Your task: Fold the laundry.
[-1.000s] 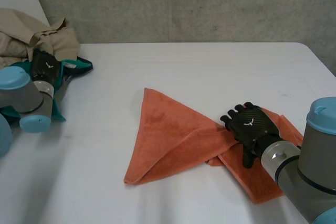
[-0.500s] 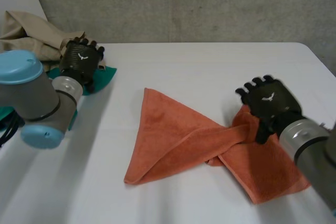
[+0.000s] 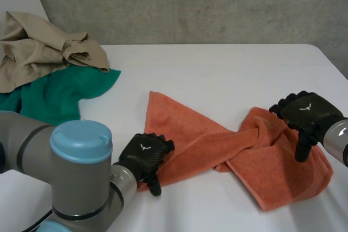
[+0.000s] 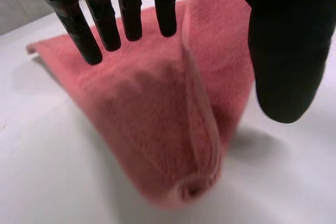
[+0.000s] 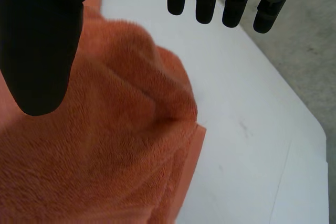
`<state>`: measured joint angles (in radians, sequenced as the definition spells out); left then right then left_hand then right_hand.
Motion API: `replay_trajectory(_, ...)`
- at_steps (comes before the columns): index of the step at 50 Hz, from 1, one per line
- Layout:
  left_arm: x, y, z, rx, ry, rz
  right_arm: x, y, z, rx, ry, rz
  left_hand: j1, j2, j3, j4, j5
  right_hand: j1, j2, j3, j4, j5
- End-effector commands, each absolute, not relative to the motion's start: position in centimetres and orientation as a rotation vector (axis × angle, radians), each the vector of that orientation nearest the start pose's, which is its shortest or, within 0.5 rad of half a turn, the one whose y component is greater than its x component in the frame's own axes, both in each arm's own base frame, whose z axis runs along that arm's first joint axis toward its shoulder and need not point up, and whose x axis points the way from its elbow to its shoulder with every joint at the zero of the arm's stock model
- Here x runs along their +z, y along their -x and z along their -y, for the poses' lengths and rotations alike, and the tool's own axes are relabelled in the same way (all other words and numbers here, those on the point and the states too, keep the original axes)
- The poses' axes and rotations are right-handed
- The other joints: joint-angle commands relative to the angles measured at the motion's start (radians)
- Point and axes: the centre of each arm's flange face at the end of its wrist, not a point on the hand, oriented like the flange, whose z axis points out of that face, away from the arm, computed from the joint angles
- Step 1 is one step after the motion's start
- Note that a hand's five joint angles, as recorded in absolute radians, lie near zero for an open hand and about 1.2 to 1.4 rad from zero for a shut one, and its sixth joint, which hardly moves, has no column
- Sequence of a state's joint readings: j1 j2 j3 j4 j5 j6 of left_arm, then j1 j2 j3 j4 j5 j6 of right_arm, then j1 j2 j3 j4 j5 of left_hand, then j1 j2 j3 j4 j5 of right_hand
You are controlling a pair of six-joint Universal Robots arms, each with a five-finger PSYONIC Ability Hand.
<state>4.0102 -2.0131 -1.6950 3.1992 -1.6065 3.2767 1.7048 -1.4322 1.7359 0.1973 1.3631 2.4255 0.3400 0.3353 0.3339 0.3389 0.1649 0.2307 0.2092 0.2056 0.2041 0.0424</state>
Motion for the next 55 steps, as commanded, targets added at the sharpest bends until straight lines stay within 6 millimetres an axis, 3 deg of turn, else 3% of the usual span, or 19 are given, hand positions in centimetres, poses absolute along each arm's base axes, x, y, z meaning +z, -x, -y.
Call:
replay_trajectory(1, 13.4, 30.4, 16.9, -1.668, -1.106, -2.672, 19.1, -18.6, 26.6, -1.599, 1.41, -2.486, 0.126, 0.13, 0.132, 0.127, 0.126, -0.056, -0.035, -0.031, -0.03, -0.042)
replay_trajectory(13, 11.9, 30.6, 16.8, -1.602, -1.131, -2.687, 17.6, -18.9, 27.7, -1.695, 1.368, -2.454, 0.405, 0.409, 0.411, 0.406, 0.405, -0.056, -0.035, -0.031, -0.03, -0.042)
replay_trajectory(20, 12.2, 30.5, 16.9, -1.614, -1.124, -2.671, 17.9, -18.8, 28.2, -1.727, 1.322, -2.449, 1.056, 1.06, 1.062, 1.057, 1.056, -0.008, 0.014, 0.017, 0.019, 0.006)
replay_trajectory(24, 13.3, 30.9, 17.3, -1.684, -1.111, -2.648, 17.6, -18.9, 28.8, -1.712, 1.327, -2.447, 1.056, 1.061, 1.062, 1.057, 1.057, 0.328, 0.35, 0.354, 0.355, 0.342)
replay_trajectory(25, 14.3, 31.1, 17.6, -1.742, -1.098, -2.629, 17.4, -19.1, 28.9, -1.685, 1.336, -2.448, 1.056, 1.061, 1.062, 1.057, 1.057, 0.728, 0.75, 0.753, 0.755, 0.742)
replay_trajectory(27, 15.2, 31.3, 18.0, -1.802, -1.079, -2.606, 17.4, -19.1, 28.9, -1.649, 1.343, -2.458, 1.056, 1.061, 1.062, 1.057, 1.057, 1.094, 1.116, 1.12, 1.121, 1.108)
replay_trajectory(28, 15.6, 31.4, 18.2, -1.829, -1.07, -2.595, 17.6, -19.2, 28.8, -1.605, 1.345, -2.47, 1.056, 1.061, 1.062, 1.057, 1.057, 1.165, 1.186, 1.19, 1.191, 1.179)
replay_trajectory(31, 17.1, 31.7, 19.3, -1.926, -1.024, -2.552, 18.0, -19.1, 28.5, -1.522, 1.351, -2.502, 1.056, 1.061, 1.062, 1.057, 1.057, 1.166, 1.187, 1.191, 1.192, 1.179)
replay_trajectory(36, 18.4, 31.4, 21.2, -1.977, -0.999, -2.469, 18.6, -18.6, 25.8, -1.141, 1.43, -2.576, 1.056, 1.061, 1.062, 1.057, 1.057, 1.166, 1.187, 1.191, 1.192, 1.179)
replay_trajectory(37, 18.5, 31.2, 21.5, -1.983, -1.004, -2.445, 18.7, -18.5, 25.8, -1.139, 1.448, -2.572, 1.056, 1.061, 1.062, 1.057, 1.057, 1.166, 1.187, 1.191, 1.192, 1.179)
replay_trajectory(41, 19.4, 31.2, 23.5, -2.038, -1.02, -2.309, 19.9, -18.9, 27.6, -1.342, 1.477, -2.515, 1.056, 1.061, 1.062, 1.057, 1.057, 1.166, 1.187, 1.191, 1.192, 1.179)
replay_trajectory(43, 20.1, 31.7, 24.7, -2.091, -1.029, -2.205, 20.6, -19.2, 29.4, -1.531, 1.451, -2.483, 1.056, 1.061, 1.062, 1.057, 1.057, 1.166, 1.187, 1.191, 1.192, 1.179)
replay_trajectory(46, 19.8, 32.0, 25.5, -2.094, -1.05, -2.151, 21.4, -19.2, 30.7, -1.674, 1.408, -2.454, 1.056, 1.061, 1.062, 1.057, 1.057, 1.137, 1.159, 1.163, 1.164, 1.151)
replay_trajectory(47, 19.7, 32.2, 25.8, -2.092, -1.057, -2.132, 21.8, -19.2, 31.1, -1.72, 1.363, -2.451, 1.056, 1.061, 1.062, 1.057, 1.057, 0.815, 0.836, 0.84, 0.841, 0.828)
replay_trajectory(48, 19.7, 32.2, 25.8, -2.089, -1.061, -2.13, 21.9, -19.2, 31.3, -1.738, 1.333, -2.451, 1.056, 1.061, 1.062, 1.057, 1.057, 0.692, 0.714, 0.717, 0.719, 0.706)
replay_trajectory(52, 19.2, 32.4, 25.1, -2.073, -1.089, -2.145, 22.9, -19.0, 31.7, -1.78, 1.137, -2.454, 1.056, 1.061, 1.062, 1.057, 1.057, 0.389, 0.411, 0.414, 0.416, 0.403)
replay_trajectory(55, 19.4, 32.0, 24.2, -2.055, -1.1, -2.162, 24.9, -19.1, 31.7, -1.838, 1.033, -2.399, 1.056, 1.061, 1.062, 1.057, 1.057, 0.225, 0.246, 0.25, 0.251, 0.238)
